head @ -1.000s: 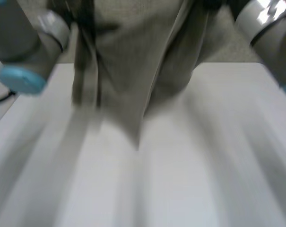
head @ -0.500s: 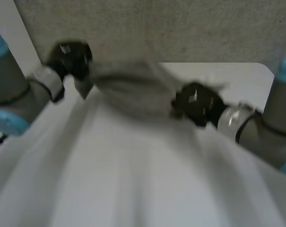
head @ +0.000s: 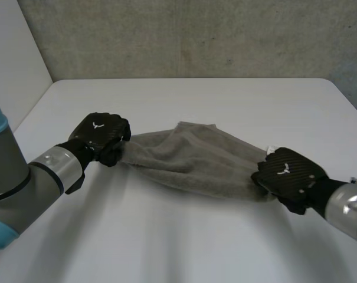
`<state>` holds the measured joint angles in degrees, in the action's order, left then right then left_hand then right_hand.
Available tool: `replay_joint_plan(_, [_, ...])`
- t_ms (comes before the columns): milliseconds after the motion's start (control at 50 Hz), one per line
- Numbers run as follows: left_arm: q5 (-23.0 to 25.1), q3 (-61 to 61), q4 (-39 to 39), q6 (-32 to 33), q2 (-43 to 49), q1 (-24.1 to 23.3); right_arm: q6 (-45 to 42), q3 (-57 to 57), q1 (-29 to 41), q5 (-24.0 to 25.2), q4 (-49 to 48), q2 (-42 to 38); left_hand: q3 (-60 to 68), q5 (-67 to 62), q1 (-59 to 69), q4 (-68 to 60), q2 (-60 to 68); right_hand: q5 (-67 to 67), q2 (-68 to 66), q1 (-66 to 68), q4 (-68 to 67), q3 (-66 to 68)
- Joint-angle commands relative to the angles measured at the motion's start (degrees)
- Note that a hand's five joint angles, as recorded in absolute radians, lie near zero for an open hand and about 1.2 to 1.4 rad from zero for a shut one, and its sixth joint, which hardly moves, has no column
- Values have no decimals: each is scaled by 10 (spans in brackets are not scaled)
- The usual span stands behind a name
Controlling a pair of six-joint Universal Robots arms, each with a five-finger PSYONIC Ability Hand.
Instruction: Fold the towel.
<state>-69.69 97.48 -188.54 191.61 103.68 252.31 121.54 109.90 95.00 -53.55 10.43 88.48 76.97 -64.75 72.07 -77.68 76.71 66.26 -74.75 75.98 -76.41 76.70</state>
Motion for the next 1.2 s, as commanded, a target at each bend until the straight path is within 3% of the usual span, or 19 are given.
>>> replay_joint_plan(20, [28,35,-2,-21,-40,-24,-65,47,-92,131,118,100,20,-43,69,-13,23,37,-53,40,-36,33])
replay_joint_plan(60, [29,39,-2,-27,-42,-31,-80,52,-101,153,141,108,15,-38,64,-8,18,37,-53,40,-36,33])
replay_joint_plan(80, [29,42,-3,-29,-42,-35,-96,54,-109,170,157,109,14,-36,63,-7,16,-44,28,-41,45,-48])
replay_joint_plan(100, [29,46,-5,-30,-41,-37,-111,53,-115,186,172,109,2,-24,51,5,5,-298,282,-295,299,-302])
replay_joint_plan(120, [29,46,-5,-30,-41,-37,-112,53,-115,186,172,109,2,-24,51,5,5,-300,285,-297,302,-304])
replay_joint_plan(140, [29,47,-7,-30,-38,-36,-125,50,-123,197,177,110,-3,-19,46,10,0,-658,643,-655,660,-663])
replay_joint_plan(240, [28,47,-17,-30,-29,-35,-125,8,-128,198,180,90,-5,-17,44,12,-2,-663,647,-660,664,-667])
replay_joint_plan(340, [26,47,-18,-28,-15,-31,-28,-94,-83,187,180,-8,-11,-11,37,19,-9,-663,647,-660,664,-667])
replay_joint_plan(400, [26,48,-17,-27,-12,-29,50,-188,-19,160,179,-71,-13,-9,36,20,-11,-663,647,-660,664,-667])
replay_joint_plan(440, [25,51,-15,-26,-12,-31,103,-291,38,109,180,-156,-13,-9,36,20,-11,-663,647,-660,664,-667])
replay_joint_plan(520, [25,59,-13,-25,-13,-31,130,-401,99,49,180,-241,-13,-9,36,20,-11,-663,647,-660,664,-667])
replay_joint_plan(560, [25,68,-12,-22,-21,-31,155,-519,138,-2,180,-332,-13,-9,36,20,-11,-663,647,-660,664,-667])
replay_joint_plan(620, [25,78,-12,-21,-24,-30,185,-640,166,-41,186,-423,-13,-9,36,20,-11,-663,647,-660,664,-667])
replay_joint_plan(760, [25,92,-12,-22,-38,-31,215,-888,213,-73,220,-604,-13,-9,36,20,-11,-663,647,-660,664,-667])
replay_joint_plan(860, [25,92,-12,-22,-39,-36,221,-970,221,-73,221,-675,-13,-9,36,20,-11,-663,647,-660,664,-667])
replay_joint_plan(1040, [25,93,-12,-24,-48,-43,231,-1009,239,-74,197,-732,-13,-9,36,20,-11,-650,635,-647,652,-654])
replay_joint_plan(1140, [25,94,-12,-24,-57,-46,231,-1012,247,-92,165,-740,-13,-9,36,20,-11,-477,462,-474,478,-481])
replay_joint_plan(1180, [25,94,-12,-24,-57,-46,232,-1013,249,-92,154,-738,-13,-9,36,20,-11,-229,214,-226,231,-234])
replay_joint_plan(1200, [25,94,-12,-24,-57,-46,232,-1013,249,-92,154,-738,-13,-9,36,20,-11,-228,213,-225,229,-232])
